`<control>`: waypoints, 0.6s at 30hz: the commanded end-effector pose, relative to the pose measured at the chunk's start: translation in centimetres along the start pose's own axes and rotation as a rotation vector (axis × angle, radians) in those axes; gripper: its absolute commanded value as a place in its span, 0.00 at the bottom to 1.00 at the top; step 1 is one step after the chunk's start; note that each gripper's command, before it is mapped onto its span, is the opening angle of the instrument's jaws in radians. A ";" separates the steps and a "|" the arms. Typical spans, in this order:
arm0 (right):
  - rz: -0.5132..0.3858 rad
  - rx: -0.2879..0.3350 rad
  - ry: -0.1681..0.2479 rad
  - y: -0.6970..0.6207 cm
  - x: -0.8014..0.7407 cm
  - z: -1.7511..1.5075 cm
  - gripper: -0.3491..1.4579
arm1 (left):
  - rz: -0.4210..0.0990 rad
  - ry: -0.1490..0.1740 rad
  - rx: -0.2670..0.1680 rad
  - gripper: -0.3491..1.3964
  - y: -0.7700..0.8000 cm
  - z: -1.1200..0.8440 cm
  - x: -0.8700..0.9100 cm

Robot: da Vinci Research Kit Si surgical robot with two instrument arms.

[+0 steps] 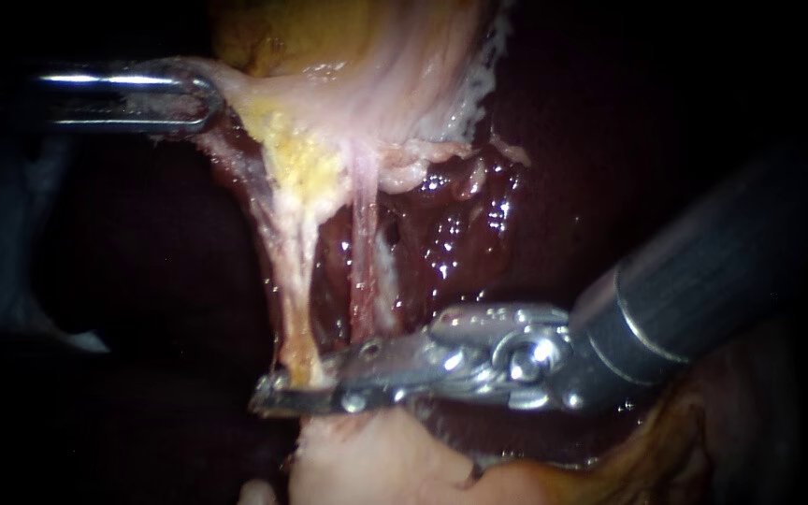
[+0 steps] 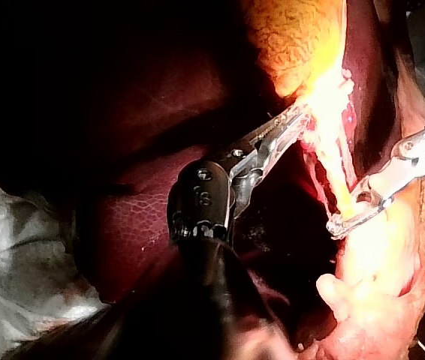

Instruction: Going back first clip left tube

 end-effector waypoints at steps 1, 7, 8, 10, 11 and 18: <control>0.000 0.001 0.000 0.00 0.00 0.00 0.00 | 0.000 0.000 0.000 0.00 0.00 0.00 0.00; -0.008 0.025 0.054 0.01 0.01 0.02 0.39 | -0.005 0.000 -0.001 0.00 0.00 -0.01 0.00; -0.009 0.028 0.063 0.02 0.01 0.02 0.41 | -0.005 0.000 -0.001 0.00 0.00 -0.01 0.00; -0.028 0.031 0.074 0.03 0.00 0.02 0.42 | -0.005 0.000 -0.001 0.00 0.00 -0.02 0.00; -0.034 0.033 0.079 0.04 0.00 0.01 0.43 | -0.005 0.000 -0.001 0.00 0.00 -0.02 -0.01; -0.186 -0.035 0.111 0.16 -0.06 -0.15 0.46 | -0.005 0.000 -0.001 0.00 0.01 -0.03 -0.01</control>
